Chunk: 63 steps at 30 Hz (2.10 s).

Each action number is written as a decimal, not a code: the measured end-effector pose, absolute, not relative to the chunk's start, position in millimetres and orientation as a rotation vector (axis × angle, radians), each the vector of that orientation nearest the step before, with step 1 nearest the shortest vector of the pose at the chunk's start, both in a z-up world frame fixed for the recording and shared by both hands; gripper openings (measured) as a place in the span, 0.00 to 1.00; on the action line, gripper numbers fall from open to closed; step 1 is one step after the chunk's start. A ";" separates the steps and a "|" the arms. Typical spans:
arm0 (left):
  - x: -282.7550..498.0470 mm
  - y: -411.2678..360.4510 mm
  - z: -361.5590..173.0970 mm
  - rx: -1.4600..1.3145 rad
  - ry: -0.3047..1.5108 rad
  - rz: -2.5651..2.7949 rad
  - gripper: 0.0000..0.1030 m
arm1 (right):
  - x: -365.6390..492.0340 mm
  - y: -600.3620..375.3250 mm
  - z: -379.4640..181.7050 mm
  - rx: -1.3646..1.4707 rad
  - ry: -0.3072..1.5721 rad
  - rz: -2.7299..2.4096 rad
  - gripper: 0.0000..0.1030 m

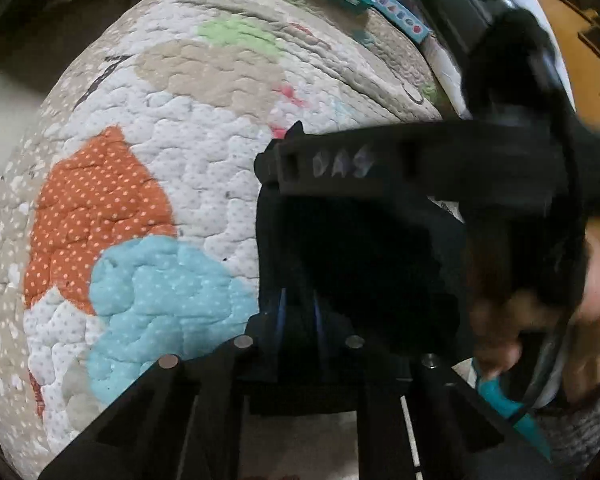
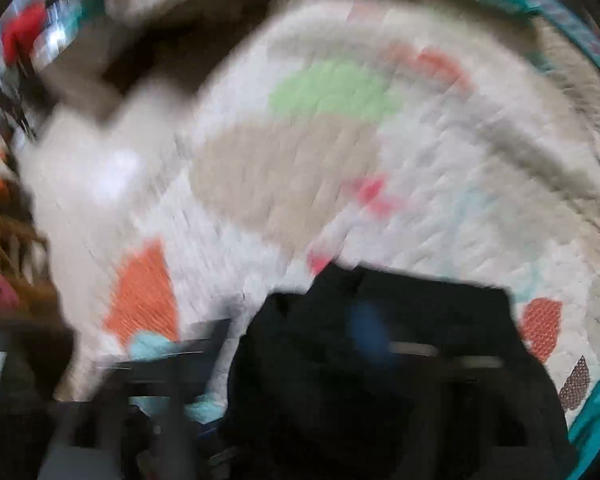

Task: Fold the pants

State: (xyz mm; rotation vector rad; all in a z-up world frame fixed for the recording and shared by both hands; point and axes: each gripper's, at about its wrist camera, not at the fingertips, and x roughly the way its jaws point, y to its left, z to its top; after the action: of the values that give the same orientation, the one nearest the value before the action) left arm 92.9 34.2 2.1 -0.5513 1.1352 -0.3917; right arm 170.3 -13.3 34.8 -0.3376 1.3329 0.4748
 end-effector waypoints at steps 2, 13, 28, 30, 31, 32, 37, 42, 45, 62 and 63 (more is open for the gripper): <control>92.8 38.2 3.8 -0.569 1.143 -0.380 0.11 | 164.7 -4.8 41.2 -0.372 1.295 0.485 0.19; 86.1 104.3 6.0 -0.688 1.151 -0.212 0.11 | 179.9 40.6 72.0 -0.249 1.274 0.552 0.09; 59.6 147.8 33.6 -0.731 1.019 -0.063 0.12 | 169.9 -19.8 107.4 -0.090 1.118 0.457 0.37; 59.4 143.8 35.8 -0.711 1.019 -0.078 0.17 | 158.1 -42.4 117.2 -0.049 1.094 0.437 0.37; 60.6 139.1 35.3 -0.698 1.022 -0.081 0.17 | 149.7 -52.9 117.9 -0.023 1.099 0.444 0.37; 63.2 132.2 34.3 -0.680 1.026 -0.080 0.17 | 139.6 -58.5 113.8 -0.002 1.106 0.451 0.37; 72.8 117.2 24.8 -0.607 1.033 -0.069 0.20 | 106.2 -66.9 66.9 -0.010 1.162 0.388 0.33; 75.4 115.5 18.2 -0.579 1.051 -0.055 0.23 | 75.3 -100.4 47.5 0.049 1.193 0.279 0.28; 75.1 109.9 19.4 -0.557 1.048 -0.064 0.25 | 59.2 -117.7 53.0 0.059 1.178 0.270 0.28; 100.0 42.9 76.2 -0.368 1.002 -0.289 0.46 | -4.7 -260.9 50.6 0.596 1.042 -0.011 0.37; 108.8 25.9 85.4 -0.320 1.005 -0.335 0.47 | -5.4 -265.0 51.8 0.615 1.033 -0.019 0.37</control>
State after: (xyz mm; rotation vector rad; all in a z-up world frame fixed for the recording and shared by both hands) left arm 108.8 25.9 85.4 -0.3197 1.0052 -0.3350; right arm -5.4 -265.0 51.8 0.6151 1.0329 -0.0193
